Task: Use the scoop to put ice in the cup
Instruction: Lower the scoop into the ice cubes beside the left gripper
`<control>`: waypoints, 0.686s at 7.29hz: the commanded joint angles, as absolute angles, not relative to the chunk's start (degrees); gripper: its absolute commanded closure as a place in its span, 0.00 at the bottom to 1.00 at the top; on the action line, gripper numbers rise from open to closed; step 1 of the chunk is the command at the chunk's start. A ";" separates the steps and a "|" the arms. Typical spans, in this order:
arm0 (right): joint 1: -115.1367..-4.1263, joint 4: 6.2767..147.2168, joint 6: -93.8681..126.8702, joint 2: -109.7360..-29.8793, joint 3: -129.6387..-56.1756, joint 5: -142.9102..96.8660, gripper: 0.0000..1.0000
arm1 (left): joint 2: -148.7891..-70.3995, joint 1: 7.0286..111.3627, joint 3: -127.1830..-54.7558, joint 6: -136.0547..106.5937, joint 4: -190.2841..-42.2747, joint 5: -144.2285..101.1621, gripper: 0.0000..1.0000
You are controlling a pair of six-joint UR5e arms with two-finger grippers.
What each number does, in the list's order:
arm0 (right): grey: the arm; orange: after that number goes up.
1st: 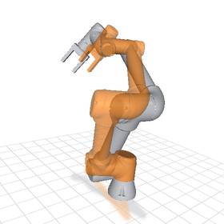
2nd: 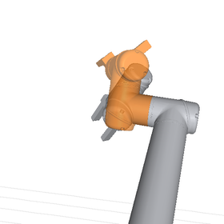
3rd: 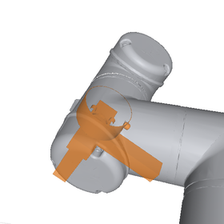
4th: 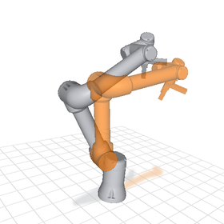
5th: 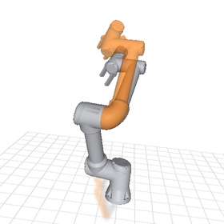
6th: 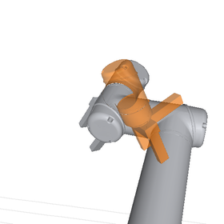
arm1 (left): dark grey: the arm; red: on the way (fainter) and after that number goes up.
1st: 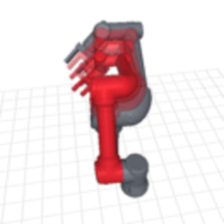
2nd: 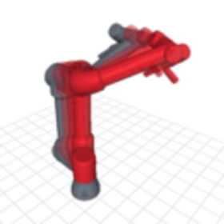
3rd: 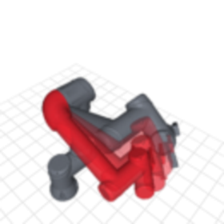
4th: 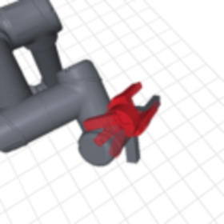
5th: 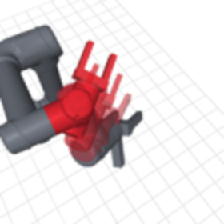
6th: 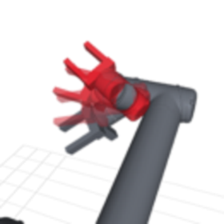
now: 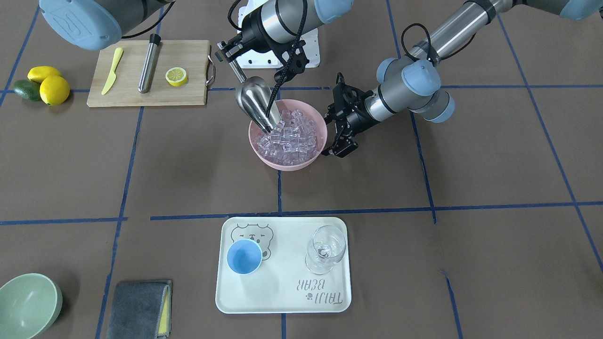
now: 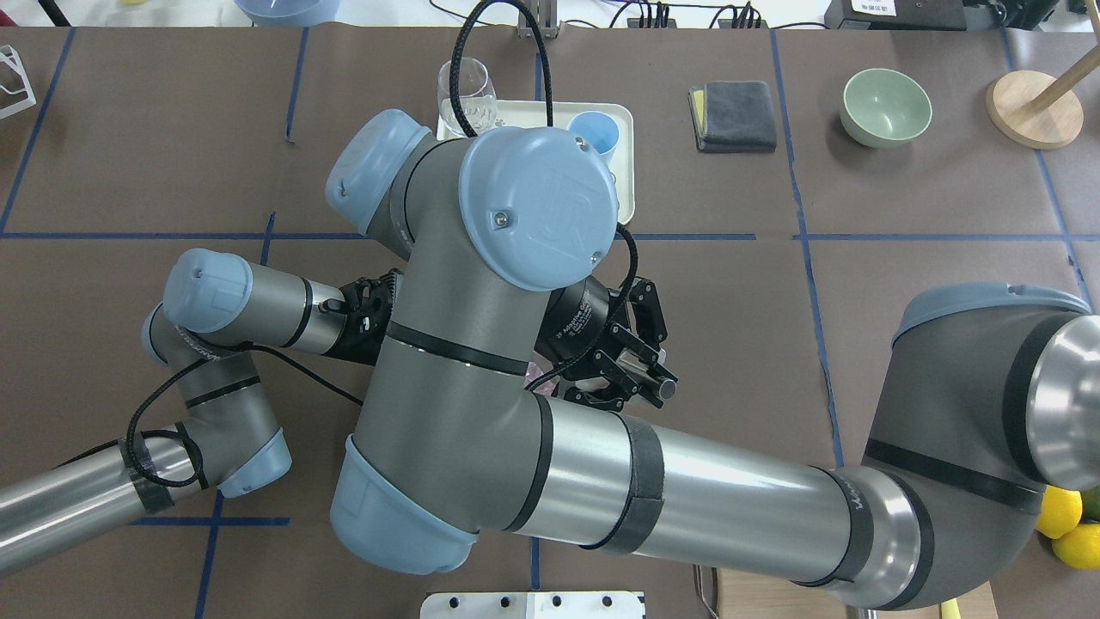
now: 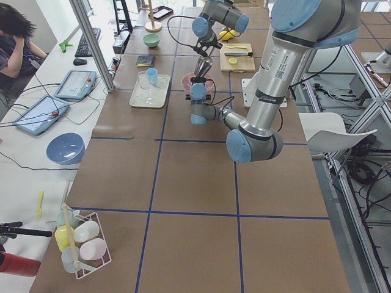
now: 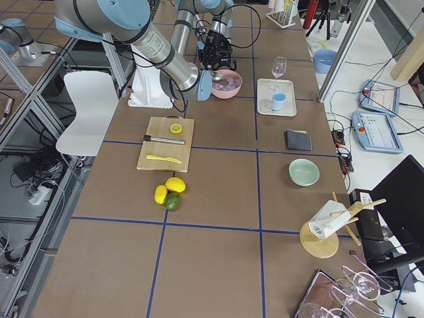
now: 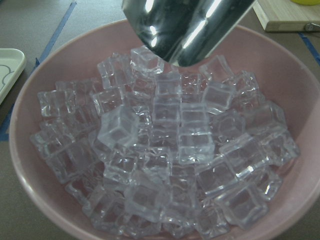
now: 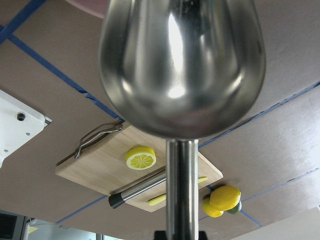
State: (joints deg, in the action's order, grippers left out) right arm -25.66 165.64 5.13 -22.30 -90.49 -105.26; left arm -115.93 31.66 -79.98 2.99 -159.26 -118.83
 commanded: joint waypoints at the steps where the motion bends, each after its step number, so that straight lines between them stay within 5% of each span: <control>1: -24.27 166.55 5.10 -22.24 -88.96 -104.33 1.00 | -115.93 31.64 -79.98 2.99 -159.26 -118.83 0.00; 5: -23.82 159.55 5.19 -21.80 -81.85 -103.27 1.00 | -115.93 31.55 -79.98 2.99 -159.26 -118.83 0.00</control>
State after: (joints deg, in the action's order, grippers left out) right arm -23.87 162.69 5.18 -21.91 -84.23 -103.41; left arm -115.95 31.61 -79.98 2.99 -159.26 -118.83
